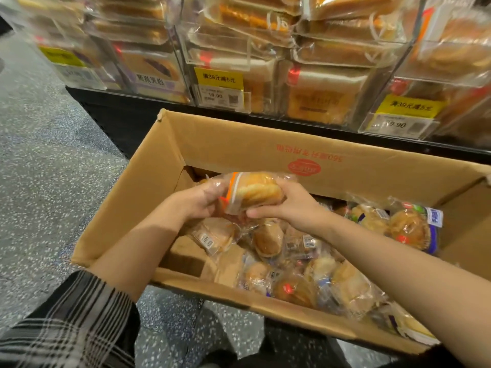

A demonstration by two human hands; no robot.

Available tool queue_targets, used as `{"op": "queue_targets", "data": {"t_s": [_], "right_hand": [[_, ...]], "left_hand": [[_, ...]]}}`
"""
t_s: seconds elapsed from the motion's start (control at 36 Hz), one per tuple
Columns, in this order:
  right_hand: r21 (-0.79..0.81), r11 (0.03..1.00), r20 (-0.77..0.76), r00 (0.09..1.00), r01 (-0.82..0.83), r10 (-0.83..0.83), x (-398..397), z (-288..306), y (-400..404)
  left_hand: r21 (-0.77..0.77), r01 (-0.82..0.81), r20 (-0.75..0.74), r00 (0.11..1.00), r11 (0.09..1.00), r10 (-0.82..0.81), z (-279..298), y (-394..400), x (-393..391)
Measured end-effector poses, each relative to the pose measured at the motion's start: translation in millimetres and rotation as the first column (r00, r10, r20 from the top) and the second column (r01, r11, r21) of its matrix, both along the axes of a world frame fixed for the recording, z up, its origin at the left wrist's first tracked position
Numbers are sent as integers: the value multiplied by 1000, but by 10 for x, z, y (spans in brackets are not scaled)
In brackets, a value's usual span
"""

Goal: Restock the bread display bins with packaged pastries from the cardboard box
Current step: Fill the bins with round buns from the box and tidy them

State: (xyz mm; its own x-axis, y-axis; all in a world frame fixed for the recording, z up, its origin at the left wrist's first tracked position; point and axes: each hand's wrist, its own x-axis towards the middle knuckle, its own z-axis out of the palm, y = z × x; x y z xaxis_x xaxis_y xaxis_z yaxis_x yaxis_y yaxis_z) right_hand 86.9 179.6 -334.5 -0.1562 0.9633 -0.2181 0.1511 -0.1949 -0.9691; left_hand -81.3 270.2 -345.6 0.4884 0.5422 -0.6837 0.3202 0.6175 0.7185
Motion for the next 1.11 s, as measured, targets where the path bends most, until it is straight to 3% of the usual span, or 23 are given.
{"op": "queue_targets", "data": {"t_s": [0.08, 0.14, 0.17, 0.19, 0.22, 0.28, 0.31, 0.33, 0.42, 0.5, 0.58, 0.67, 0.75, 0.81, 0.89, 1.0, 1.06, 1.11], "right_hand": [[-143, 986, 2, 996, 84, -85, 108, -25, 41], [-255, 954, -6, 986, 157, -164, 160, -85, 77], [-295, 938, -10, 981, 182, -194, 179, -107, 88], [-328, 922, -14, 975, 205, -221, 194, -129, 97], [-353, 907, -16, 968, 227, -249, 205, -150, 107], [-399, 872, -21, 948, 284, -318, 216, -186, 117], [-419, 854, -18, 937, 309, -348, 214, -199, 118], [-436, 839, -7, 931, 326, -366, 214, -215, 116], [-445, 830, 59, 936, 335, -346, 225, -242, 101], [-436, 838, 147, 945, 328, -293, 238, -277, 96], [-435, 841, 218, 944, 320, -246, 235, -318, 95], [-429, 855, 251, 948, 293, -198, 225, -327, 91], [-405, 872, 291, 943, 274, -161, 227, -310, 99], [-389, 883, 340, 932, 263, -127, 248, -308, 110], [-377, 882, 423, 900, 282, -107, 299, -295, 118], [-402, 866, 401, 907, 298, -126, 412, -207, 110], [-416, 861, 311, 936, 292, -166, 474, -128, 86], [-425, 855, 202, 952, 296, -229, 535, -60, 61]], "left_hand": [[27, 66, -7, 998, 997, -66, -132, 57, 38], [156, 3, -138, 990, 988, 19, -255, 129, 46], [280, 63, -277, 961, 958, 17, -353, 156, 46], [387, 230, -462, 886, 893, -27, -441, 170, -2], [422, 441, -655, 752, 792, -70, -532, 171, -67], [242, 752, -876, 441, 613, -195, -698, 133, -208], [122, 802, -889, 351, 585, -295, -734, 99, -258], [45, 814, -860, 327, 579, -393, -809, 90, -306], [-46, 817, -768, 339, 574, -544, -907, 65, -335], [-82, 830, -766, 302, 552, -567, -990, 26, -287], [-138, 836, -834, 191, 531, -518, -1047, -36, -236], [-107, 795, -837, 251, 596, -485, -1177, -65, -232], [-17, 738, -807, 388, 674, -446, -1113, -25, -226], [-74, 668, -741, 460, 740, -489, -951, 88, -229], [-188, 558, -472, 670, 808, -573, -634, 250, -262], [-211, 265, -55, 958, 941, -282, -294, 227, -286], [-250, 107, 146, 987, 962, -72, -207, 168, -276], [-259, 14, 272, 960, 966, 60, -134, 93, -260]]}}
